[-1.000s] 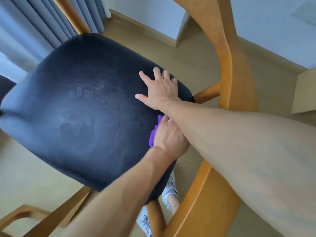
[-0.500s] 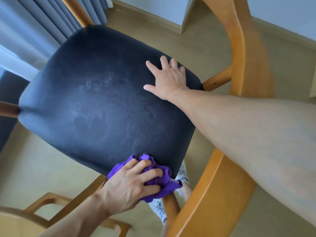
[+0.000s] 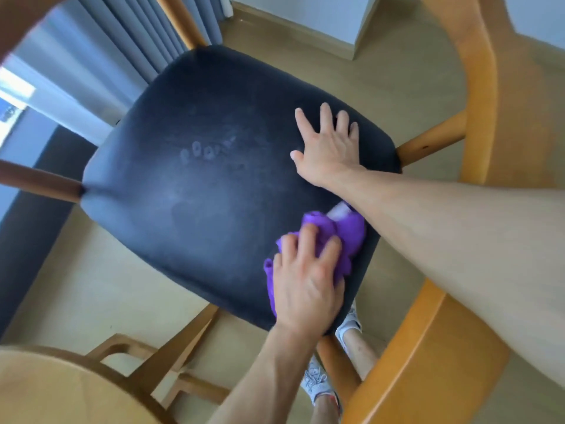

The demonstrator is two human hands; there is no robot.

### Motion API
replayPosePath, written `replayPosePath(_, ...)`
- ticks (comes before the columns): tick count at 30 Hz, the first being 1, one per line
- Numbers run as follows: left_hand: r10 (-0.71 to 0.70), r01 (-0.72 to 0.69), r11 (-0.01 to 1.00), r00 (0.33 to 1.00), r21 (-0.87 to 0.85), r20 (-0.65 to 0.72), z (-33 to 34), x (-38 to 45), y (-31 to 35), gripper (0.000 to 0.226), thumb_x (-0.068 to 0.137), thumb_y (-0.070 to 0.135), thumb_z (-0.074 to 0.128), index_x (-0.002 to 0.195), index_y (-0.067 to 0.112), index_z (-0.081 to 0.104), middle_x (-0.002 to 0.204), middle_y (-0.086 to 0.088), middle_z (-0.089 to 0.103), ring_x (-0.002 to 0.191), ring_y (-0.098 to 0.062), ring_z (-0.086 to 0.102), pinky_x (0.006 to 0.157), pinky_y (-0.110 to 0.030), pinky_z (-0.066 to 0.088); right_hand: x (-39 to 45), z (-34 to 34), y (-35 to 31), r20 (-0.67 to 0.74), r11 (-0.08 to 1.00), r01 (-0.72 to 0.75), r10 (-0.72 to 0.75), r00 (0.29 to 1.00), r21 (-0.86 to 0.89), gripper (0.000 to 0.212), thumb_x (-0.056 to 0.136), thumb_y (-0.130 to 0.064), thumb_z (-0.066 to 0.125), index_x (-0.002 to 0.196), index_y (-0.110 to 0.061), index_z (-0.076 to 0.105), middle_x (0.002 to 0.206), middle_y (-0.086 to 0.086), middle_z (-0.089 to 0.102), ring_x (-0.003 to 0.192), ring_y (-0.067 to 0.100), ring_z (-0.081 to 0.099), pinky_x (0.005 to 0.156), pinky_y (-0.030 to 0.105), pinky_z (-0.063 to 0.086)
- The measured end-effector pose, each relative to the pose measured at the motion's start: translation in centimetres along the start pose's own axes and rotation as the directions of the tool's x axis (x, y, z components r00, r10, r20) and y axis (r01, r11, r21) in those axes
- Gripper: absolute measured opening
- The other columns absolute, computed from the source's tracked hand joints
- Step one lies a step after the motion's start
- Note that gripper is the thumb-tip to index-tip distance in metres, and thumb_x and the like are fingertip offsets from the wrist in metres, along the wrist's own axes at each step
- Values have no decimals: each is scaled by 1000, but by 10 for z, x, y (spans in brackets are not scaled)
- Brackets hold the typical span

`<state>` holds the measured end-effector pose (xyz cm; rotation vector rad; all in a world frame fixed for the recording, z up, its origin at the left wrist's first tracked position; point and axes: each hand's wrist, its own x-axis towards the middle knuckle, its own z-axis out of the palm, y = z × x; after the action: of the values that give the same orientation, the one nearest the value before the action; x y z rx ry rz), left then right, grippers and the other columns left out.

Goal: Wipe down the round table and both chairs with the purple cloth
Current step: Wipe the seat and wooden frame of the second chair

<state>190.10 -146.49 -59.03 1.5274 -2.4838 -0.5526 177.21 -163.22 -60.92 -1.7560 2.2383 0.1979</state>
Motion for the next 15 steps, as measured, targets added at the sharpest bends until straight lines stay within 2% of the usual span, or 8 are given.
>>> replayPosePath(2, 179, -179, 984, 984, 11, 24, -5, 1, -23, 43, 71, 34, 64, 114, 32, 63, 126, -1, 54, 97, -34, 50, 63, -41, 49, -2, 0, -1, -7, 1000, -2, 2, 1000, 4, 75, 96, -52, 46, 157, -34, 7, 165, 14, 4, 147, 41, 9, 120, 58, 10)
replayPosePath(3, 168, -168, 985, 986, 36, 6, -13, 5, -44, 46, 71, 35, 65, 116, 34, 63, 126, 1, 54, 99, -33, 50, 63, -40, 50, -3, 0, -1, -8, 1000, 0, 0, 1000, 4, 75, 96, -52, 46, 158, -34, 7, 165, 14, 3, 148, 41, 8, 120, 58, 10)
replayPosePath(6, -158, 173, 976, 981, 131, -113, -43, 24, -122, 50, 72, 36, 64, 122, 36, 62, 125, 1, 50, 107, -36, 46, 65, -44, 53, -3, 0, -2, -4, 1000, 3, -3, 1000, 17, 74, 96, -50, 45, 158, -34, 7, 165, 14, 2, 148, 41, 7, 120, 59, 8)
replayPosePath(8, -418, 439, 894, 889, 89, -187, -61, 42, -158, 45, 78, 31, 66, 122, 35, 59, 125, -3, 46, 113, -40, 43, 73, -53, 52, -3, 0, -2, 1, 999, -1, 1, 1000, 36, 74, 97, -48, 46, 158, -33, 8, 165, 15, 2, 148, 42, 7, 120, 60, 8)
replayPosePath(10, -642, 669, 743, 717, 10, -272, -61, 64, -157, 40, 81, 28, 64, 119, 33, 56, 127, -9, 44, 119, -43, 41, 82, -57, 48, -3, -1, -2, -7, 998, -9, 9, 1000, 58, 74, 96, -46, 48, 158, -32, 10, 165, 15, 4, 148, 42, 8, 120, 60, 7)
replayPosePath(12, -744, 772, 634, 594, -42, -306, -47, 91, -121, 37, 81, 27, 61, 117, 28, 56, 130, -12, 43, 122, -43, 39, 82, -56, 47, -3, -1, -1, -9, 997, -18, 18, 1000, 75, 74, 95, -45, 50, 157, -33, 12, 164, 15, 6, 147, 42, 10, 120, 60, 8)
replayPosePath(13, -733, 755, 653, 613, -55, -294, -38, 102, -95, 38, 80, 26, 61, 117, 28, 56, 132, -11, 42, 121, -42, 39, 78, -53, 47, -4, -2, -1, -9, 996, -22, 23, 1000, 86, 74, 95, -45, 51, 157, -34, 14, 164, 14, 7, 147, 41, 11, 120, 59, 9)
replayPosePath(15, -585, 595, 802, 765, -55, -268, -16, 114, -46, 41, 78, 24, 64, 119, 30, 58, 132, -8, 44, 114, -37, 41, 65, -43, 43, -3, -2, 0, -27, 994, -30, 33, 999, 108, 70, 95, -45, 50, 156, -37, 17, 164, 11, 10, 146, 39, 14, 121, 57, 11)
